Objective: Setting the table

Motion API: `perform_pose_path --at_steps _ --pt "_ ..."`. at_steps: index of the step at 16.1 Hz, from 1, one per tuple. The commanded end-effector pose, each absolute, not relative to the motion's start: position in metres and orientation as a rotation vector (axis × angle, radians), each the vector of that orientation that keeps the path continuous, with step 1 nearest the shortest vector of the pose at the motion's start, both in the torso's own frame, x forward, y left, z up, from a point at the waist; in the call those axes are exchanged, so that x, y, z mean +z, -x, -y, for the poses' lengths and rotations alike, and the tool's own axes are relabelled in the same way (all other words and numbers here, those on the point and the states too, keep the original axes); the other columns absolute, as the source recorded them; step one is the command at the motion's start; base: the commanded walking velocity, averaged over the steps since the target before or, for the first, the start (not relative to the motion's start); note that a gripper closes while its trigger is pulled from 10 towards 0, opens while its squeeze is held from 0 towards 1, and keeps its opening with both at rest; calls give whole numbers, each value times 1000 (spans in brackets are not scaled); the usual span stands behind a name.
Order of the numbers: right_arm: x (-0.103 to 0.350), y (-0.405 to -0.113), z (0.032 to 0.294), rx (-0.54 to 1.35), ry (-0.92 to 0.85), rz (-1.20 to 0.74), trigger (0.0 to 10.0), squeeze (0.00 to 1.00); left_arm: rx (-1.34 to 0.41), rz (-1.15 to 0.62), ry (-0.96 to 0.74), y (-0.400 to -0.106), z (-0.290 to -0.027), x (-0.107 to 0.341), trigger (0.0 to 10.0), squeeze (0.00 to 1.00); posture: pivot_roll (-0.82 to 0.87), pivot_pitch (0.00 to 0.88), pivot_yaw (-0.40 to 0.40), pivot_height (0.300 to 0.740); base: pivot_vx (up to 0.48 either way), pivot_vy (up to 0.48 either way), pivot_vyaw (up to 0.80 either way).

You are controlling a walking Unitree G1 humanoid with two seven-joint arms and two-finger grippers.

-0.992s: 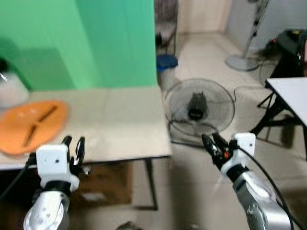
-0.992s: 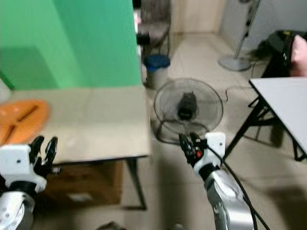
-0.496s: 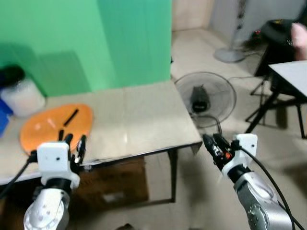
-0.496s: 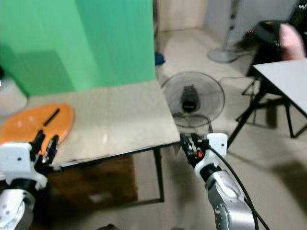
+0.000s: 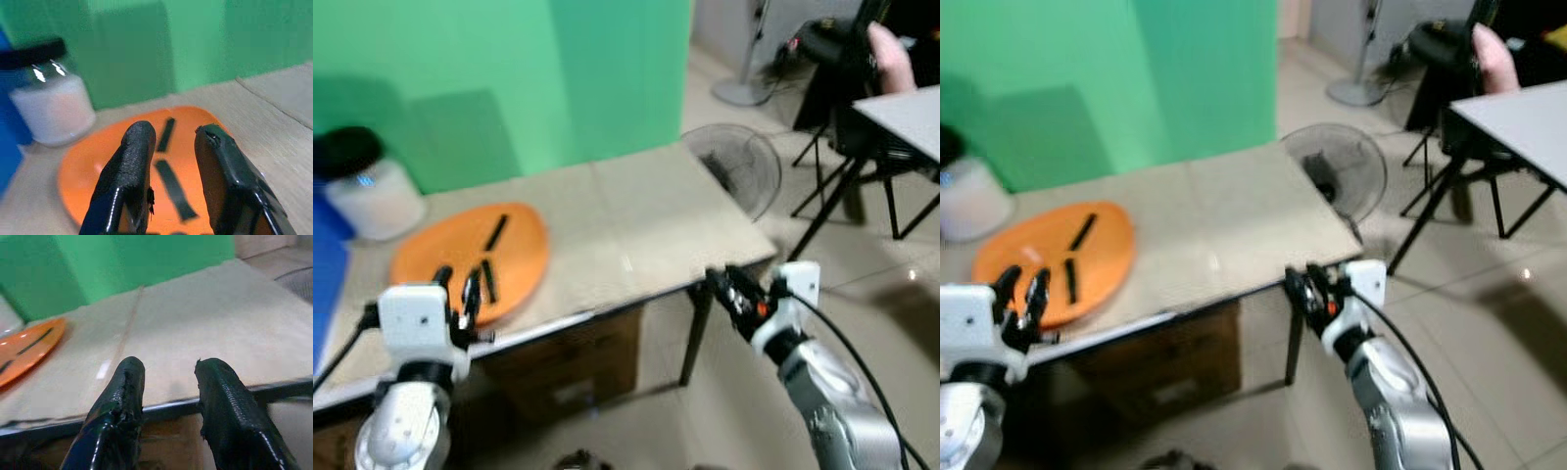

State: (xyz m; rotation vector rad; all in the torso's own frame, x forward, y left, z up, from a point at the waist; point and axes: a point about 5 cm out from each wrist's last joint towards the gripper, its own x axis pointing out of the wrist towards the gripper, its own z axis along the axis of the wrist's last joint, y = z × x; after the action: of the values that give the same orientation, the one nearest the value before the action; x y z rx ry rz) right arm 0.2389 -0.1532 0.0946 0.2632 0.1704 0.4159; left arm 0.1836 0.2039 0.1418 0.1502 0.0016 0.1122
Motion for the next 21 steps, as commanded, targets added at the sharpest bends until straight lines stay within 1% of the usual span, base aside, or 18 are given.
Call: perform_pose_path --at_steps 1,5,6,8,11,15,18,21 --pt "103 -241 150 450 -277 -144 10000 0 135 11 -167 -184 -206 148 10000 0 -24 34 31 740 0 0 0" --pt "109 -244 143 510 -266 -133 10000 0 111 37 -140 -187 -202 156 10000 0 -18 26 20 740 0 0 0" --pt "110 -246 142 518 -268 -137 10000 0 114 37 -143 -187 -202 157 10000 0 -18 26 20 740 0 0 800" --pt "110 -248 140 535 -262 -139 10000 0 113 33 -144 -186 -202 157 10000 0 -16 21 19 740 268 0 800" --pt "114 -250 138 551 -267 -124 10000 0 109 21 -148 -185 -203 156 10000 0 -14 14 20 740 268 0 0" --pt "118 -254 140 541 -274 -114 10000 0 59 2 -143 -188 -203 153 10000 0 -24 6 24 740 267 0 0" --pt "123 -257 136 618 -230 -106 10000 0 56 -9 -141 -189 -202 151 10000 0 -24 10 24 740 264 0 0" --pt "122 -261 133 609 -230 -106 10000 0 41 -8 -150 -191 -201 152 10000 0 -18 18 28 740 265 0 800"
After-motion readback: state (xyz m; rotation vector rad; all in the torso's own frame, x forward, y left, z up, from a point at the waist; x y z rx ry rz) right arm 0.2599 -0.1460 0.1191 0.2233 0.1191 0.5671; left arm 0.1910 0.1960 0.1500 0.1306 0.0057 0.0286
